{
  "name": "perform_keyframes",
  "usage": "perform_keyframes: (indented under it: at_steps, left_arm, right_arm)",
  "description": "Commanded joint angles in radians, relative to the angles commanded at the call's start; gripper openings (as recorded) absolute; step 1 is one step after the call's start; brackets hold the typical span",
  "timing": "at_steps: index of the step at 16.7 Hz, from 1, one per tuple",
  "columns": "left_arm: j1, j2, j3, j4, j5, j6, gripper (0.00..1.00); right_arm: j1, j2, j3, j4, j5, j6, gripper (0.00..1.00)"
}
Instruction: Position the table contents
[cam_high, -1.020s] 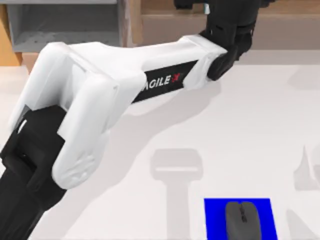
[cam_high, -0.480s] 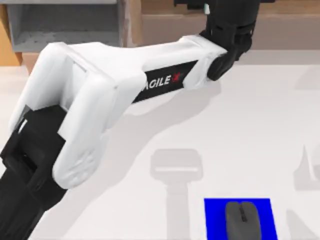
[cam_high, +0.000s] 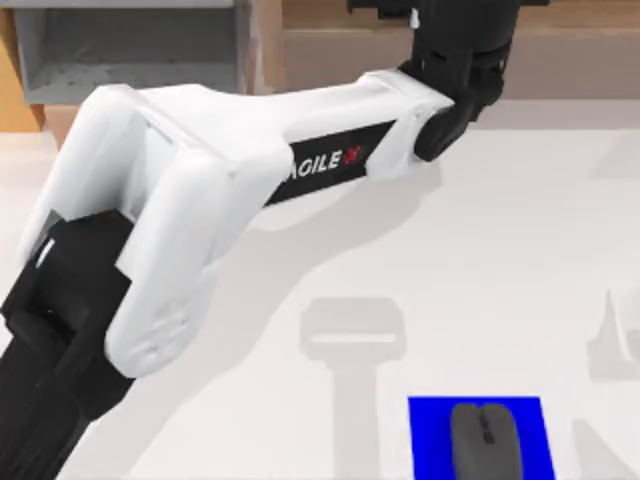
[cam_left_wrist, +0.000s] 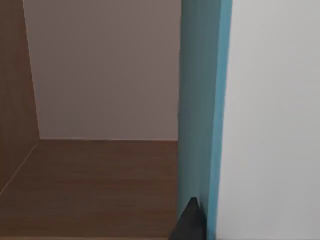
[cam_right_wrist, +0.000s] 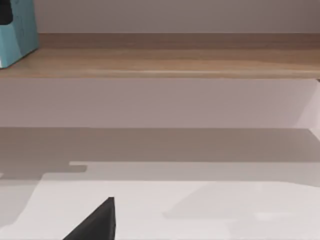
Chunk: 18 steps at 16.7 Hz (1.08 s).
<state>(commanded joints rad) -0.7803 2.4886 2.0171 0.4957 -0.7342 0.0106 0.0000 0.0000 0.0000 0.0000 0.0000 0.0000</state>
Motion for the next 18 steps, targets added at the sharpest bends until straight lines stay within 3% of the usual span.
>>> perform_keyframes:
  at_steps: [7, 13, 18]
  left_arm:
    - [-0.005, -0.004, -0.003, 0.002, -0.003, 0.001, 0.0]
    - [-0.042, -0.119, -0.173, 0.042, -0.039, 0.005, 0.0]
    - [-0.05, -0.139, -0.194, 0.056, -0.052, 0.007, 0.0]
  right_arm:
    - [0.0, 0.0, 0.0, 0.0, 0.0, 0.0, 1.0]
    - [0.0, 0.0, 0.0, 0.0, 0.0, 0.0, 1.0]
    - [0.0, 0.0, 0.0, 0.0, 0.0, 0.0, 1.0]
